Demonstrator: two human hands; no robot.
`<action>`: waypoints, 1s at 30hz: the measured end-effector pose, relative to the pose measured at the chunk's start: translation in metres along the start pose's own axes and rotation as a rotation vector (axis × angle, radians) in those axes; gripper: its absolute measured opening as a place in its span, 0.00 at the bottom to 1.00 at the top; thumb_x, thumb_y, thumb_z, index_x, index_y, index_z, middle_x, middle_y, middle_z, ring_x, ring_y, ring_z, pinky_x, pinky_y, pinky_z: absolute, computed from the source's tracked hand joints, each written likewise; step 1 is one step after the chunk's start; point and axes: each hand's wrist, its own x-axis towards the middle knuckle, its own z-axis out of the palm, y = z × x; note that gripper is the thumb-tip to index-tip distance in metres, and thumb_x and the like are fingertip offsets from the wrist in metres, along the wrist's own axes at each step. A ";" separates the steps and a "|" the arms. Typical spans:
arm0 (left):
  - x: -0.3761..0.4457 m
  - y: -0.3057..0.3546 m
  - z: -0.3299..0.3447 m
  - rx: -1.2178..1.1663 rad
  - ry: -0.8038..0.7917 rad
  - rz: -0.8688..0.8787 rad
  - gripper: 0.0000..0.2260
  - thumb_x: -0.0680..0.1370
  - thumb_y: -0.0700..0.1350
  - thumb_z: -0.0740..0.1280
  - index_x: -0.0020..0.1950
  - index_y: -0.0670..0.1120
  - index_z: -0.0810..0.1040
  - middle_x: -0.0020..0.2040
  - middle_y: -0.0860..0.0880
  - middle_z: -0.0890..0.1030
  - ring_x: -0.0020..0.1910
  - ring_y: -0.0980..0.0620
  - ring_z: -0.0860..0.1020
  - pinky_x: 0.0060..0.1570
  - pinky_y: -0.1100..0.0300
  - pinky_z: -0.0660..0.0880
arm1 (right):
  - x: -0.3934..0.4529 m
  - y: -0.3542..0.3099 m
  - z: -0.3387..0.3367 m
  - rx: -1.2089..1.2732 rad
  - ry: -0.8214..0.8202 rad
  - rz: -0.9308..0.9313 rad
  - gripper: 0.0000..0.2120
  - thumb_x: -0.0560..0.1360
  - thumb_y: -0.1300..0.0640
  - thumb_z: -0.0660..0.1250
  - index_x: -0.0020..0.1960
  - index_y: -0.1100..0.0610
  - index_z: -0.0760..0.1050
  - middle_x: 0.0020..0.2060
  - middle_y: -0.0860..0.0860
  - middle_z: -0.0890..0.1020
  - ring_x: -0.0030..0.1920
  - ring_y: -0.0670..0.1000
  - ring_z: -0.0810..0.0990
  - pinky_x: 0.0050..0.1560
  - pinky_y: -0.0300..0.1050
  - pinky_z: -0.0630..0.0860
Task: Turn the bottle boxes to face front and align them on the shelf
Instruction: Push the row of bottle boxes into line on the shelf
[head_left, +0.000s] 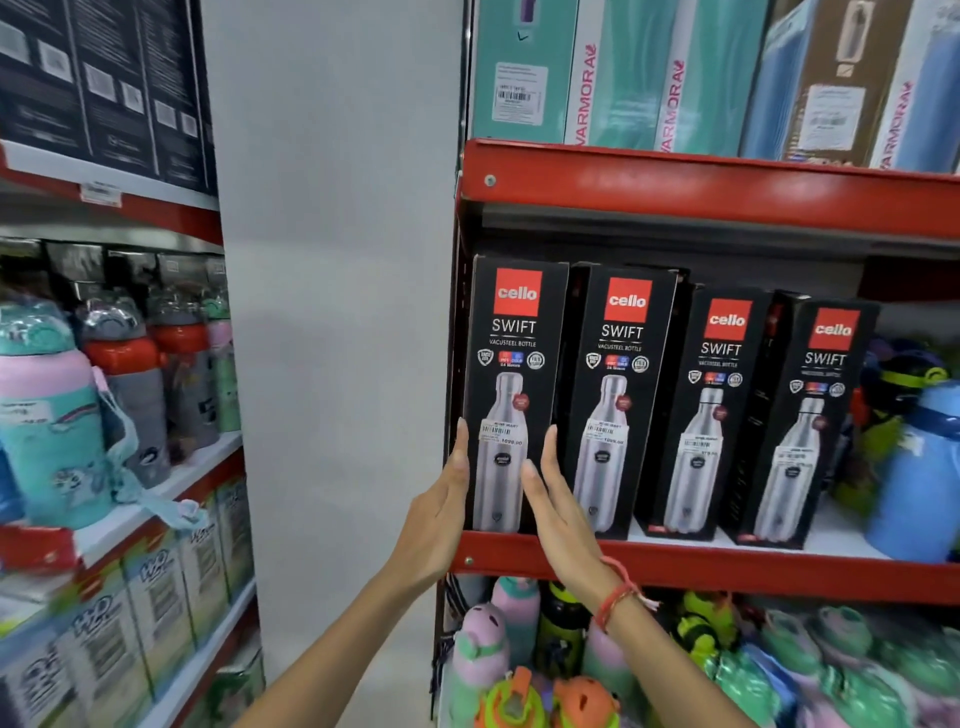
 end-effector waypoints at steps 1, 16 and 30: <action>-0.003 0.002 0.000 0.008 0.002 0.000 0.22 0.73 0.74 0.41 0.68 0.80 0.46 0.70 0.56 0.72 0.54 0.57 0.77 0.64 0.45 0.73 | -0.002 -0.001 -0.001 -0.003 0.000 0.003 0.31 0.75 0.31 0.49 0.73 0.30 0.37 0.77 0.40 0.52 0.76 0.45 0.52 0.73 0.50 0.51; -0.018 0.026 0.038 0.195 0.529 0.251 0.19 0.83 0.54 0.51 0.68 0.51 0.73 0.61 0.54 0.71 0.61 0.61 0.72 0.61 0.67 0.68 | -0.012 0.007 -0.042 -0.023 0.295 -0.155 0.25 0.77 0.39 0.52 0.72 0.43 0.63 0.67 0.43 0.70 0.63 0.32 0.69 0.61 0.24 0.62; 0.018 0.041 0.124 -0.109 0.011 -0.011 0.33 0.73 0.71 0.39 0.75 0.64 0.35 0.76 0.63 0.44 0.77 0.56 0.49 0.70 0.59 0.47 | 0.001 0.037 -0.092 0.087 0.024 0.005 0.32 0.75 0.34 0.49 0.74 0.34 0.38 0.71 0.32 0.46 0.75 0.41 0.49 0.71 0.42 0.49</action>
